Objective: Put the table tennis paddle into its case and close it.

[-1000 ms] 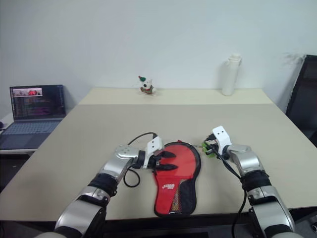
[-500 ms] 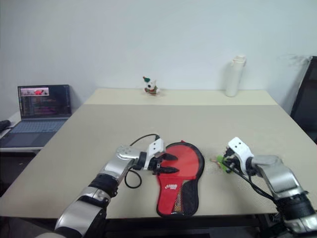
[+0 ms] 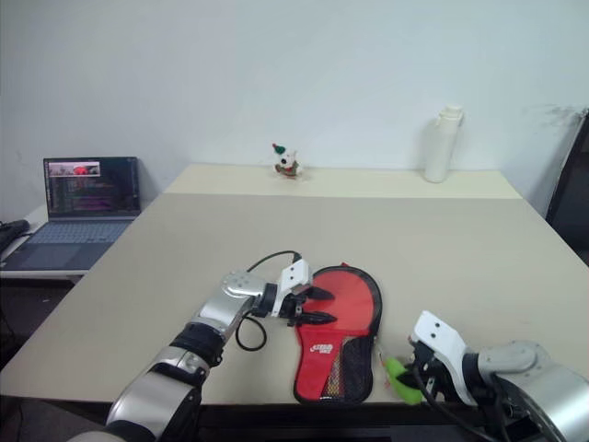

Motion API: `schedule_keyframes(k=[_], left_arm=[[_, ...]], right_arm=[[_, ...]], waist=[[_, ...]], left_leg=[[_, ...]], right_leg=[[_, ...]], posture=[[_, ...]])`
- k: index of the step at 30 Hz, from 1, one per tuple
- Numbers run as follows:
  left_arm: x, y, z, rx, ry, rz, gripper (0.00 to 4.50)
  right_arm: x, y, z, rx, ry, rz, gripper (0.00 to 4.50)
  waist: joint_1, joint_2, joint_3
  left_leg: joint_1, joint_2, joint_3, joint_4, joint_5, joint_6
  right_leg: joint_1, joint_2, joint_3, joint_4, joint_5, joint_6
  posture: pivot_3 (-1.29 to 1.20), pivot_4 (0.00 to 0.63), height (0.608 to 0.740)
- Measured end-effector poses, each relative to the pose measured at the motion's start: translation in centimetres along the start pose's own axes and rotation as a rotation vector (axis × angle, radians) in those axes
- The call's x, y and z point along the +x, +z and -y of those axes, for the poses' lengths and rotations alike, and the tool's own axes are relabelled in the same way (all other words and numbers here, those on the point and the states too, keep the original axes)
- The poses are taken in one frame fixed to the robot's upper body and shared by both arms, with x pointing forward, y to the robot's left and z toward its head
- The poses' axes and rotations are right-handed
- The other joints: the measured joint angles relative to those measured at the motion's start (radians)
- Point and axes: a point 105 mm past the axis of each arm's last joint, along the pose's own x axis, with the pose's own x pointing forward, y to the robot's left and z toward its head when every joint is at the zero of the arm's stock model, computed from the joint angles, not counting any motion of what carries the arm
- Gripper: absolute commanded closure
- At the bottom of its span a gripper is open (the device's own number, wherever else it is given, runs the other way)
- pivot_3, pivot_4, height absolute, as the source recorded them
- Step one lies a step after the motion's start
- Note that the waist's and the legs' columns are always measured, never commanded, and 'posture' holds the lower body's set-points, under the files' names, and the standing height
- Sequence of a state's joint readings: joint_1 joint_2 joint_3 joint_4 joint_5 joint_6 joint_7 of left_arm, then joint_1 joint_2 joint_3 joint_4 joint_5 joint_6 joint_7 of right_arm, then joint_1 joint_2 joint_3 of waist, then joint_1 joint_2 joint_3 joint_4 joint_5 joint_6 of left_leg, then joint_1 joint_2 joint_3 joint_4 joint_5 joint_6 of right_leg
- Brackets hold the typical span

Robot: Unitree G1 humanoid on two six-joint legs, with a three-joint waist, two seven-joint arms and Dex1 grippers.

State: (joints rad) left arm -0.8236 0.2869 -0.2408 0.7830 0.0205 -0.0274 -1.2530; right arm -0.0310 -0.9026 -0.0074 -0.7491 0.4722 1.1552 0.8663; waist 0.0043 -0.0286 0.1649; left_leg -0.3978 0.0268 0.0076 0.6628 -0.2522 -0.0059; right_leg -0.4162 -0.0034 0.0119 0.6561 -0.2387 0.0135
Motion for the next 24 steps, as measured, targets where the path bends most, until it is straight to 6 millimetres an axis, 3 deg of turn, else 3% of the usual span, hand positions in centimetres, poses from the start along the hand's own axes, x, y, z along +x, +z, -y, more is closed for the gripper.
schedule_keyframes(k=[12,24], left_arm=[[0.6,0.1,0.2,-0.002,-0.004,0.002,1.69],[0.6,-0.1,0.1,-0.008,0.004,-0.005,1.69]], right_arm=[[-0.4,-1.4,-6.0,0.011,0.251,-0.037,4.43],[-0.8,-0.9,-8.5,-0.003,0.368,-0.024,4.43]], waist=[[0.009,0.001,-0.003],[0.009,0.001,-0.005]], left_leg=[[0.001,0.0,-0.005,0.0,-0.002,0.0],[0.004,0.001,-0.005,0.0,-0.002,0.0]], right_leg=[[0.008,0.0,-0.005,-0.011,0.0,0.001],[0.01,0.0,-0.005,-0.01,0.001,0.002]], posture=[[0.0,0.15,0.74],[0.0,0.15,0.74]])
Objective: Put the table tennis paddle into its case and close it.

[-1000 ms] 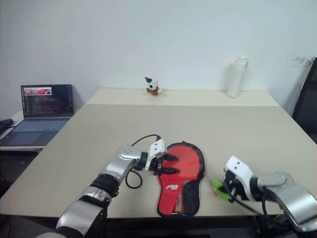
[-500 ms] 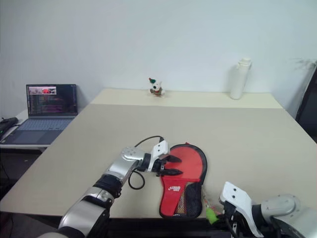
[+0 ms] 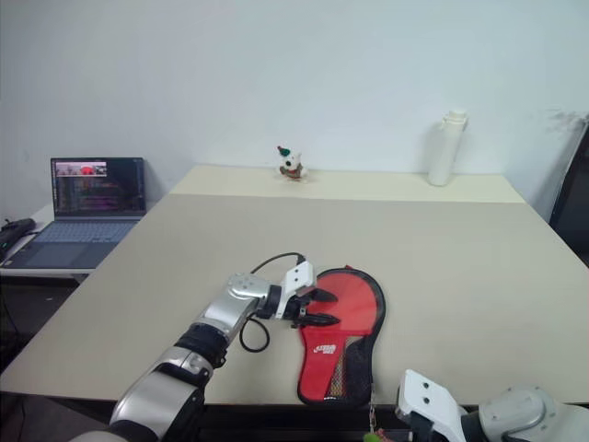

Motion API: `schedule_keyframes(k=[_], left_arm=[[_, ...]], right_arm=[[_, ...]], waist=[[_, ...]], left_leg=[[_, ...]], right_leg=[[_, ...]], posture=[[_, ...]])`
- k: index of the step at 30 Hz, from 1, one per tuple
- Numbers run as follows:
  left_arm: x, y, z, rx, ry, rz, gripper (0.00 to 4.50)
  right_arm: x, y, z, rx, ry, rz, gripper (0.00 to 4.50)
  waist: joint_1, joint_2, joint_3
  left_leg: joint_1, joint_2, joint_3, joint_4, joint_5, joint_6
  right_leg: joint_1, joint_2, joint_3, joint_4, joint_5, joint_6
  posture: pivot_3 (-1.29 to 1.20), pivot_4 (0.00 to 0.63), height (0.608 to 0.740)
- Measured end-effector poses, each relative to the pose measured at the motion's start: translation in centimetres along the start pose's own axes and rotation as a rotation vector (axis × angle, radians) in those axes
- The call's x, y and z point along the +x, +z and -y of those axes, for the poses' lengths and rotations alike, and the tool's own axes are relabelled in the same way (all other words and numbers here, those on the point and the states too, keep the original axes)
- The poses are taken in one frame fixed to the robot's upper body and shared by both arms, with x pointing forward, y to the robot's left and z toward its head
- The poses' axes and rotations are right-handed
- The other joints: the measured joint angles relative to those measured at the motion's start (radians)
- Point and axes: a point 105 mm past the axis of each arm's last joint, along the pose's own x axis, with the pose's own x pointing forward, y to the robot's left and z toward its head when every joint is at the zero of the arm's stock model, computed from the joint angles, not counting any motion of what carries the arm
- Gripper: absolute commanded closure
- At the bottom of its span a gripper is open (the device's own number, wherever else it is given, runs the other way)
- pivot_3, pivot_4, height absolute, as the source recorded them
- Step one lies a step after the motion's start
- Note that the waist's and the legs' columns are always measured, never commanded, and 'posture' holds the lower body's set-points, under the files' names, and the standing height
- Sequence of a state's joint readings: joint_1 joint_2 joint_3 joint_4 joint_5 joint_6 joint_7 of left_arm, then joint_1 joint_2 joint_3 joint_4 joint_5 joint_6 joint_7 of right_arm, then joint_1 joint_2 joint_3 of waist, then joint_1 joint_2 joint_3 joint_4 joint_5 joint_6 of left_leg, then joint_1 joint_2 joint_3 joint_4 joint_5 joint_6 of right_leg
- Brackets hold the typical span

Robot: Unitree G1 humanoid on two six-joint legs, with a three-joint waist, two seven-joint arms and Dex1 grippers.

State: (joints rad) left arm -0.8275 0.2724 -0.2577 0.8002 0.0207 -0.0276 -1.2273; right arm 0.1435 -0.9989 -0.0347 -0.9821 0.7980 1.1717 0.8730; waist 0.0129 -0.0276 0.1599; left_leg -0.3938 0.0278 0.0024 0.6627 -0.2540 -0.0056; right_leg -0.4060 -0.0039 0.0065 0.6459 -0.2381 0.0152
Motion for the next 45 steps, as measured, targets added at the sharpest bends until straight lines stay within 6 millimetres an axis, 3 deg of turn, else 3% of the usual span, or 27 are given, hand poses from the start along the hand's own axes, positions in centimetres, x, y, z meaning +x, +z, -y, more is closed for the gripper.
schedule_keyframes(k=[4,7,13,18,22,26,31,40,45], left_arm=[[0.0,0.0,0.0,-0.001,0.004,0.0,1.69],[0.1,0.0,-0.1,-0.001,0.008,0.001,1.69],[0.1,0.0,-0.1,-0.001,0.013,0.002,1.69],[0.2,0.2,0.0,0.003,0.014,0.008,1.69],[0.0,0.2,0.1,-0.027,0.032,0.025,1.69],[-1.6,-0.2,0.3,-0.08,0.086,0.068,1.69],[-4.7,-1.0,1.2,-0.148,0.178,0.11,1.69],[-11.4,1.1,1.1,-0.135,0.432,0.218,1.69],[-12.6,0.9,0.8,-0.137,0.517,0.215,1.69]], right_arm=[[0.2,0.6,0.1,-0.01,-0.007,0.003,4.43],[0.0,1.1,0.4,-0.015,-0.009,0.012,3.67],[-0.4,2.2,0.9,-0.017,-0.014,0.035,1.69],[-2.4,4.2,3.4,-0.035,-0.122,0.102,1.69],[-4.5,5.7,7.5,-0.063,-0.299,0.196,1.69],[-6.5,7.5,11.9,-0.144,-0.425,0.384,1.69],[-7.9,7.5,16.4,-0.149,-0.498,0.482,1.69],[-10.9,8.3,20.3,-0.197,-0.56,0.505,1.69],[-11.1,7.7,20.7,-0.209,-0.581,0.47,1.69]], waist=[[0.0,0.0,0.0],[0.0,0.0,0.0],[0.0,0.0,0.0],[0.0,0.0,-0.001],[-0.001,0.0,0.0],[-0.016,0.0,0.001],[-0.029,0.002,0.008],[-0.03,0.003,0.014],[-0.025,0.003,0.014]], left_leg=[[0.0,0.0,0.0,0.0,0.0,0.0],[0.0,0.001,0.0,0.0,0.0,0.0],[0.0,0.001,0.0,0.0,0.0,0.0],[0.001,0.001,0.0,0.0,0.0,0.0],[0.0,0.0,0.0,0.0,0.0,0.0],[-0.001,0.0,0.001,-0.001,0.0,0.0],[-0.001,0.001,0.002,-0.001,0.0,0.0],[-0.002,0.002,0.002,-0.001,0.0,0.0],[-0.002,0.002,0.003,-0.001,0.0,0.0]], right_leg=[[0.0,0.0,0.0,0.0,0.0,0.0],[0.0,-0.001,0.0,0.0,0.0,0.0],[0.0,-0.001,0.001,0.0,0.0,0.0],[0.0,-0.002,0.001,0.0,0.0,0.0],[0.0,-0.003,0.003,-0.001,0.0,0.001],[-0.002,-0.001,0.005,0.0,0.001,0.001],[-0.006,0.002,0.008,0.003,0.001,0.001],[-0.006,0.0,0.008,0.004,0.001,0.001],[-0.006,-0.002,0.009,0.002,0.001,0.001]], posture=[[0.0,0.15,0.74],[0.0,0.15,0.74],[0.0,0.15,0.74],[0.0,0.15,0.74],[0.0,0.15,0.74],[0.0,0.15,0.74],[0.0,0.15,0.74],[0.0,0.15,0.74],[0.0,0.15,0.74]])
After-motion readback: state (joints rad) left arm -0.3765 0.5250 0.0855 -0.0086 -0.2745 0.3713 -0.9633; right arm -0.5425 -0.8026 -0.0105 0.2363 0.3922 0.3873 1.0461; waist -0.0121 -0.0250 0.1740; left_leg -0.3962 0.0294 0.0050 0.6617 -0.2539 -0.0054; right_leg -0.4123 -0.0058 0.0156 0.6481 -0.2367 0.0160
